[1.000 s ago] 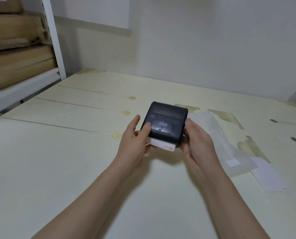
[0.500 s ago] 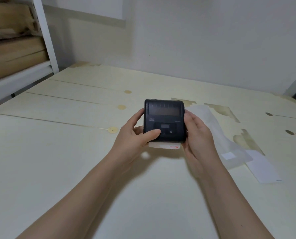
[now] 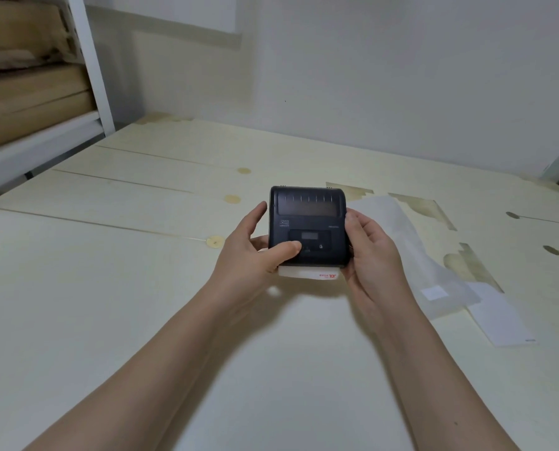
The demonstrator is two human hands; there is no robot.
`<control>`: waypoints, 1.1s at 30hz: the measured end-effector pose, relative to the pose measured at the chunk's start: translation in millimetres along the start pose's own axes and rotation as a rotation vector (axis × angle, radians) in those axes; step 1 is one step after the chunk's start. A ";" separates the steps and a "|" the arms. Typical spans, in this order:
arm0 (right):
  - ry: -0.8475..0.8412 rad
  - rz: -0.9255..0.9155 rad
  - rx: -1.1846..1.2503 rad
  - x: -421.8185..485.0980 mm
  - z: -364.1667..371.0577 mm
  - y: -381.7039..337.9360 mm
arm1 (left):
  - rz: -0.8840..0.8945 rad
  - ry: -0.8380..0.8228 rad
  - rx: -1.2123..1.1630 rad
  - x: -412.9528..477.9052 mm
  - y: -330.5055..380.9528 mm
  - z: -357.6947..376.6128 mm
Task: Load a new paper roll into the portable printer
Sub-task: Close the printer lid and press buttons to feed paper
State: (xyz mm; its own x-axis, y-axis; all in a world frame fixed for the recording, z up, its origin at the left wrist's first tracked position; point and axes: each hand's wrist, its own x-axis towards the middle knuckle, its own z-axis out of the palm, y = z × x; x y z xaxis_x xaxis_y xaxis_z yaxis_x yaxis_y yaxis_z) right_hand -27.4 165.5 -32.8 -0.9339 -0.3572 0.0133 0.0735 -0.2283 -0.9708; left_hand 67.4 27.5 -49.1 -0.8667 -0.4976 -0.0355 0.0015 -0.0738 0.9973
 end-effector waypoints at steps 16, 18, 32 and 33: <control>-0.148 -0.001 -0.051 -2.2 -2.4 -1.6 | -0.008 0.065 -0.071 1.5 4.7 -3.4; -0.149 0.002 -0.060 -2.1 -1.8 -1.5 | -0.013 0.070 -0.071 1.7 4.9 -4.3; -0.162 -0.004 -0.059 -4.6 -1.6 -2.7 | -0.013 0.072 -0.065 0.6 6.4 -4.4; -0.162 -0.005 -0.058 -4.5 -1.7 -2.7 | -0.013 0.070 -0.065 0.8 6.4 -4.3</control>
State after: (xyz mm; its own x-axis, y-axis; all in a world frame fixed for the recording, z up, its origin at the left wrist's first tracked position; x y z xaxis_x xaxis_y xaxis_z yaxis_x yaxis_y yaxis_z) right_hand -24.0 169.2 -30.7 -0.8651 -0.4988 0.0524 0.0439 -0.1795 -0.9828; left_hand 68.9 22.9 -43.0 -0.8297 -0.5554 -0.0553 0.0249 -0.1359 0.9904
